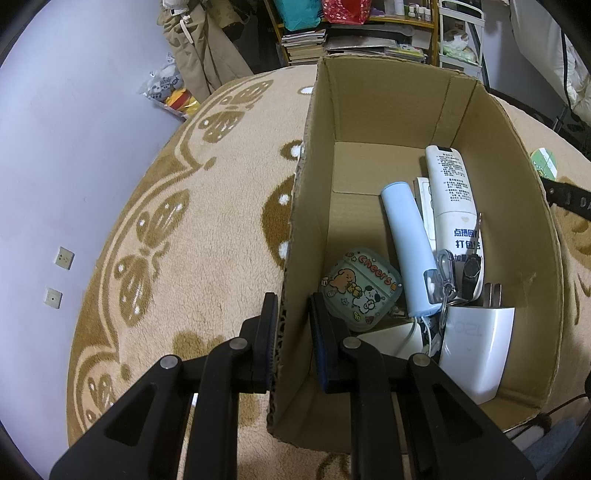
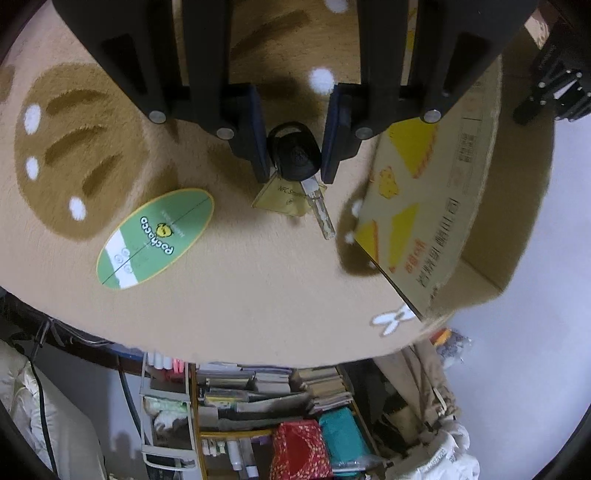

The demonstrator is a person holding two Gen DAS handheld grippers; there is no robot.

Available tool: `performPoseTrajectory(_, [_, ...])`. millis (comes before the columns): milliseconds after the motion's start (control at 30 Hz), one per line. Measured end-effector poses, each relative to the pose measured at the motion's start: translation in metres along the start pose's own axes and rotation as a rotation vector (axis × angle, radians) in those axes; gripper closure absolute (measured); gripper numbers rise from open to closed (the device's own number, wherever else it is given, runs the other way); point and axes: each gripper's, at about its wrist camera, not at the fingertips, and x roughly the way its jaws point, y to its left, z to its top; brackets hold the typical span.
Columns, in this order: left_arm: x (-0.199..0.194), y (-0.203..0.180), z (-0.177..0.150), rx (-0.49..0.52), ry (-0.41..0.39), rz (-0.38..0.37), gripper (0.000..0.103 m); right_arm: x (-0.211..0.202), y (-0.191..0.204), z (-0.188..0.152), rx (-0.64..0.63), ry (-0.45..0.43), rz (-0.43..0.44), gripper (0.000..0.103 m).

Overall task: Organize rigid objects
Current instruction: 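Return the right tool to the rug and grasp the black car key with tag, then carry the car key into the box with the right tool and release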

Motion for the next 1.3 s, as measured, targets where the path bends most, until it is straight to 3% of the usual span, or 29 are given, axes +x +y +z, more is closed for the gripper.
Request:
performPoseTrajectory(367, [0.0, 0.001, -0.001, -0.022, 0.002, -0.008, 0.086, -0.028, 0.002, -0.003, 0.038, -0.04, 0.056, 0.073])
performPoseTrajectory(800, [-0.003, -0.001, -0.003, -0.014, -0.001, 0.007, 0.086, -0.085, 0.04, 0.0, -0.001, -0.169, 0.208, 0.073])
performPoseTrajectory(933, [-0.002, -0.002, -0.003, -0.015, -0.001, 0.006, 0.086, -0.087, 0.059, -0.004, -0.04, -0.155, 0.272, 0.073])
performPoseTrajectory(1300, [-0.003, -0.001, -0.003, -0.014, -0.001, 0.008, 0.086, -0.064, 0.101, -0.029, -0.169, -0.073, 0.339, 0.073])
